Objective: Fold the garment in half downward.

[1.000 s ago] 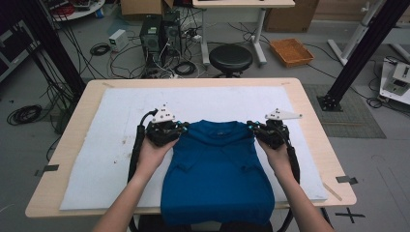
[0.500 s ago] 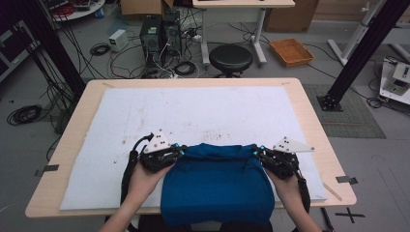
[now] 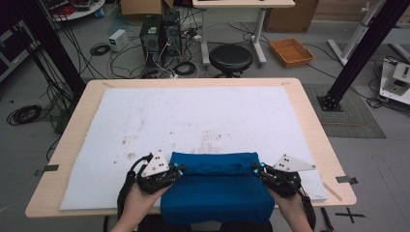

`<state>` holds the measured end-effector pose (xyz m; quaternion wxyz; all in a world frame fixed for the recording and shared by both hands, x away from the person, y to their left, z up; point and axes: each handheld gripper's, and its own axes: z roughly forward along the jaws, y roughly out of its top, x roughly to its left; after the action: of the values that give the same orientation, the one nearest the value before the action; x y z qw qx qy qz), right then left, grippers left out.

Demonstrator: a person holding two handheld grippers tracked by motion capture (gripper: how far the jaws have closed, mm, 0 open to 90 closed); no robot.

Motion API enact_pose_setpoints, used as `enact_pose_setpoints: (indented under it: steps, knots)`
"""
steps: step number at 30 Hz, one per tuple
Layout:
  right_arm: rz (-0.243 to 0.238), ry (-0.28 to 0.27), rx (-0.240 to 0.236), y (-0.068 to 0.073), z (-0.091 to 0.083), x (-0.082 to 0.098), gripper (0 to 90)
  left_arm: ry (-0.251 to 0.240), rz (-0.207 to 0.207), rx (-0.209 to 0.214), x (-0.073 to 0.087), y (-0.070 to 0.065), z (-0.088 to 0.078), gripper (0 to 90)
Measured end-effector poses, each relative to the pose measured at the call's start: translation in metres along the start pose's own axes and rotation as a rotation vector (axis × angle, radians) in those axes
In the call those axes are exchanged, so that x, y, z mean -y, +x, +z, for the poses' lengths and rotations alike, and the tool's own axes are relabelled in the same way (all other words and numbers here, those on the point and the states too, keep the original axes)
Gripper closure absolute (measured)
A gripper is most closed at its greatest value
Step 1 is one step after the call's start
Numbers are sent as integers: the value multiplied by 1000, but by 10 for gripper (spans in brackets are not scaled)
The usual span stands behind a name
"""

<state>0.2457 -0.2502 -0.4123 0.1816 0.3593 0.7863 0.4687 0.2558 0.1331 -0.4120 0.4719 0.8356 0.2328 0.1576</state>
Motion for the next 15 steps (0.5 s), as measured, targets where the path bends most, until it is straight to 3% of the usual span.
enact_pose_setpoints:
  steps: [2,15]
  knots:
    - [1,9,-3,2,-2,4,890,13,15,1,3,-5,0,876]
    - [0,82,-25,15,-12,27,886,77,17,43,22,-23,1,868]
